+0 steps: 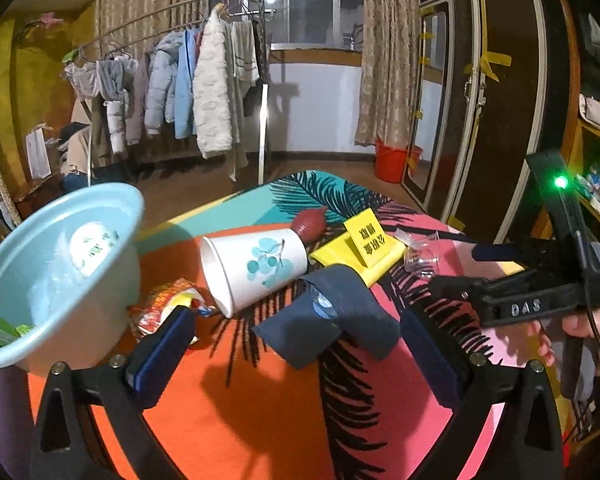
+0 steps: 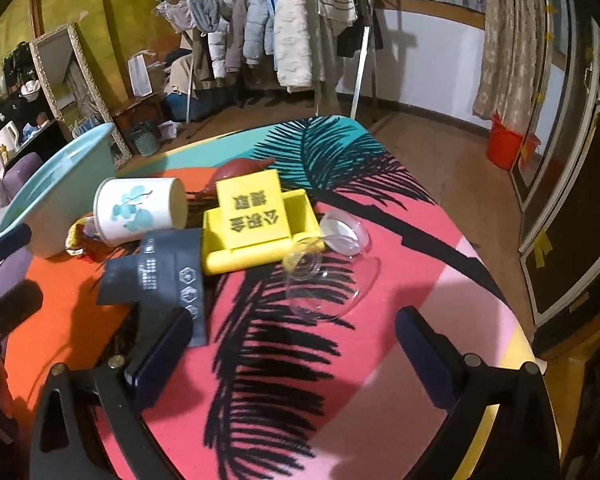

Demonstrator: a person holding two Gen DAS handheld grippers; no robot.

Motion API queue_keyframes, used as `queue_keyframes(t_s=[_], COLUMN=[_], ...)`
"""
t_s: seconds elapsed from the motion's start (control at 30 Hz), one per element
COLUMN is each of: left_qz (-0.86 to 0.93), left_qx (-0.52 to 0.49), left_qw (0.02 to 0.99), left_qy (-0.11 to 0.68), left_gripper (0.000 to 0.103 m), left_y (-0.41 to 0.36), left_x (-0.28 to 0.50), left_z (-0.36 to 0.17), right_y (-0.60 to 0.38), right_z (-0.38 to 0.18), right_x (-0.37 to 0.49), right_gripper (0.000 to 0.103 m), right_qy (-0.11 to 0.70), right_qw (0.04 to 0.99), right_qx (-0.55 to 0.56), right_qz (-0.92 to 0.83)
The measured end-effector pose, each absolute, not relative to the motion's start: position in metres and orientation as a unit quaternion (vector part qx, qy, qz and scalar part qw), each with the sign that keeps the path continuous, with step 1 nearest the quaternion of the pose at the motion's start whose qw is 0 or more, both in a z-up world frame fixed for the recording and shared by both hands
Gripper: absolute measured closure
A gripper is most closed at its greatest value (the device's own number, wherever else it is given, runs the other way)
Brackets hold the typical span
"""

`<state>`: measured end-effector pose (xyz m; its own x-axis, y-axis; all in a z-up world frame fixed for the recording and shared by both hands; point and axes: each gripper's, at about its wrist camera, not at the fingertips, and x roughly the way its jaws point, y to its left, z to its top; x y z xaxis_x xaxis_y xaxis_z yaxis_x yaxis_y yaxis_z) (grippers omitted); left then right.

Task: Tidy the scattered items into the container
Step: 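Reach right gripper to the clear plastic cup while left reaches the dark navy pouch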

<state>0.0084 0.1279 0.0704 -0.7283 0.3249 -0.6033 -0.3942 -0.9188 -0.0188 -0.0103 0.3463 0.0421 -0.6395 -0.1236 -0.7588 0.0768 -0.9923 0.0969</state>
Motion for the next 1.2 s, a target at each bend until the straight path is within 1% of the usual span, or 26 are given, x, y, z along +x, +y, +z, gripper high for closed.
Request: queue_keyframes(t_s=[0.2, 0.33, 0.4, 0.93, 1.13, 1.2], left_qz=[0.924, 0.923, 0.923, 0.913, 0.909, 0.909], left_qx=[-0.324, -0.326, -0.327, -0.361, -0.366, -0.366], left_qw=[0.197, 0.185, 0.184, 0.18, 0.188, 0.188], left_qy=[0.054, 0.083, 0.086, 0.062, 0.069, 0.068], left_gripper=[0.0, 0.0, 0.0, 0.0, 0.0, 0.0], left_y=[0.129, 0.138, 0.139, 0.133, 0.138, 0.137], left_x=[0.001, -0.01, -0.015, -0.033, -0.029, -0.028], left_z=[0.063, 0.06, 0.058, 0.041, 0.039, 0.039], right_y=[0.35, 0.356, 0.357, 0.345, 0.347, 0.347], right_z=[0.028, 0.02, 0.018, 0.008, 0.006, 0.004], right_x=[-0.029, -0.038, -0.042, -0.059, -0.062, -0.063], right_gripper=[0.0, 0.0, 0.0, 0.0, 0.0, 0.002], right_qy=[-0.035, -0.049, -0.051, -0.029, -0.031, -0.033], right_qw=[0.054, 0.044, 0.042, 0.029, 0.025, 0.022], right_qx=[0.425, 0.427, 0.428, 0.433, 0.439, 0.443], right_qz=[-0.903, -0.902, -0.901, -0.9, -0.898, -0.896])
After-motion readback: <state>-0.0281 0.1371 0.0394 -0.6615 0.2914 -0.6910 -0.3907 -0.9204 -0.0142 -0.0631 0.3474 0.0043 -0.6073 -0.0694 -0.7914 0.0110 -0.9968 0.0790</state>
